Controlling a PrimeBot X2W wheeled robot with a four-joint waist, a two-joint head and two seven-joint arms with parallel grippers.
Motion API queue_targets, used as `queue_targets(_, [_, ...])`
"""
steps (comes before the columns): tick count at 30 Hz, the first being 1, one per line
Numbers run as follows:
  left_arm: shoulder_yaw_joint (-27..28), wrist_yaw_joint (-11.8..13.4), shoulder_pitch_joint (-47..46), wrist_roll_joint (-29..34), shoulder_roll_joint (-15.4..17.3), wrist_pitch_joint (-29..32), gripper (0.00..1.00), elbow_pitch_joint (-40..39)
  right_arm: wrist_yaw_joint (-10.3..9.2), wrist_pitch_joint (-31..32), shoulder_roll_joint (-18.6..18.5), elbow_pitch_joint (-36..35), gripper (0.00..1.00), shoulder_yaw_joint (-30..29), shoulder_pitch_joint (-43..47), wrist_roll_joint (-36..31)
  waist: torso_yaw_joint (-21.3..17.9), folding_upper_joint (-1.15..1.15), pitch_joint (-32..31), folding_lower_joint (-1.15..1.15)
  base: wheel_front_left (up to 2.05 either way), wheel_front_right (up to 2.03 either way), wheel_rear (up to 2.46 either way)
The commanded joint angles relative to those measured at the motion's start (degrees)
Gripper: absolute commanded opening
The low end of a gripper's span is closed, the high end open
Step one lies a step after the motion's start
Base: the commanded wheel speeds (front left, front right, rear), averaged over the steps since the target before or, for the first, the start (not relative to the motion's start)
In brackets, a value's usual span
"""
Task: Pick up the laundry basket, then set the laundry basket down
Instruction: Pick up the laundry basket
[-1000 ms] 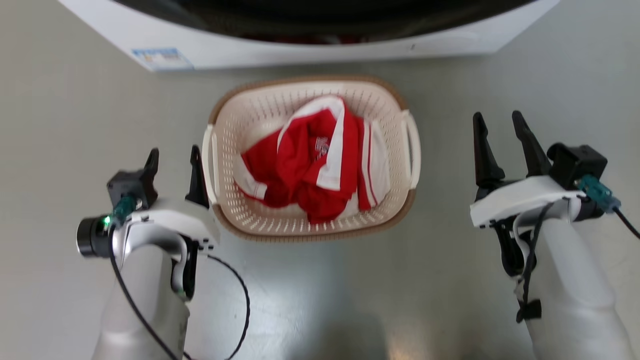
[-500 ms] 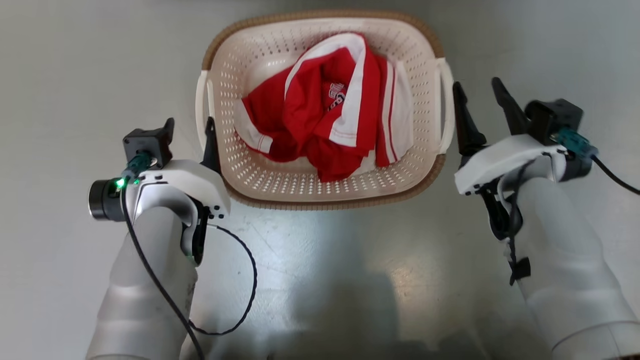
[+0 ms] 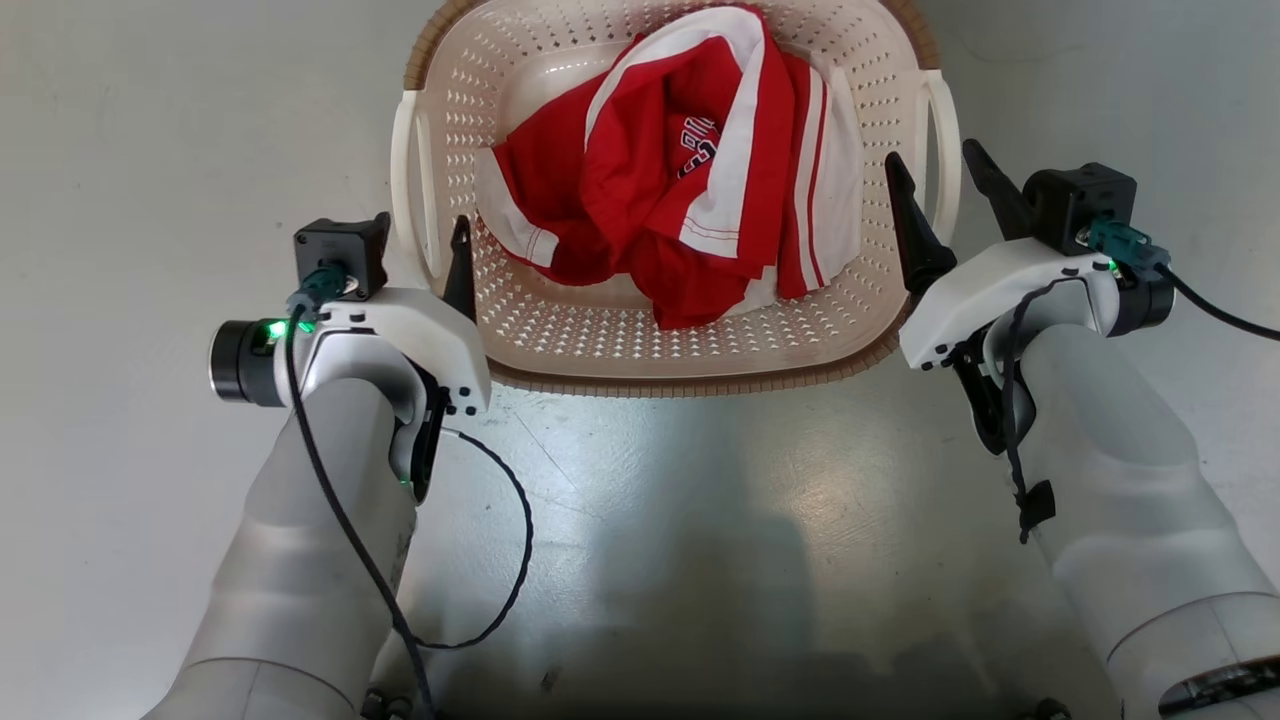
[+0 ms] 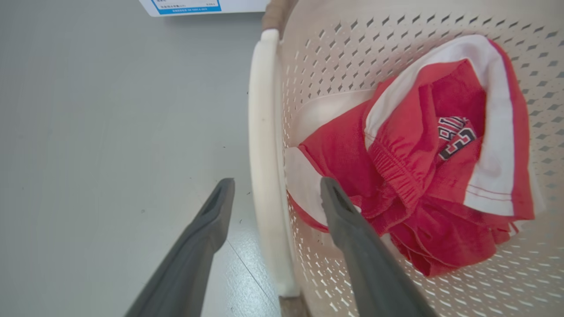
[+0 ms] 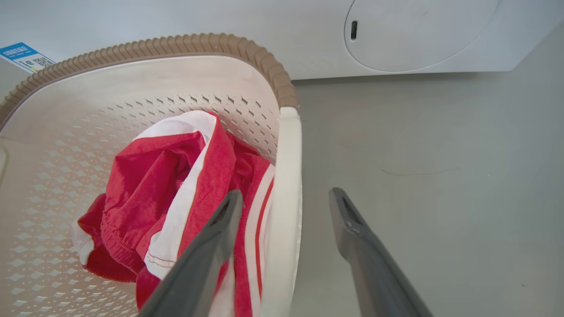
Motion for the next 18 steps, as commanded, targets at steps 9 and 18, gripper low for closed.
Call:
queue_targets(9, [-3.99,0.78,-2.00,-4.60,1.38,-0.34,1.00,3.03,0.35,-0.38,1.18,3.10,1.00,5.10,-0.90,3.96,0.99,0.00,1.15,0.00,0.00,0.00,0.00])
queue_targets(18, [-8.82,1.67,-3.60,-8.52,1.38,-0.34,0.35,4.30,0.35,-0.38,1.18,6.41,0.42,6.89,-2.54,5.46,1.42,0.00,1.74,0.00,0.00,0.00,0.00])
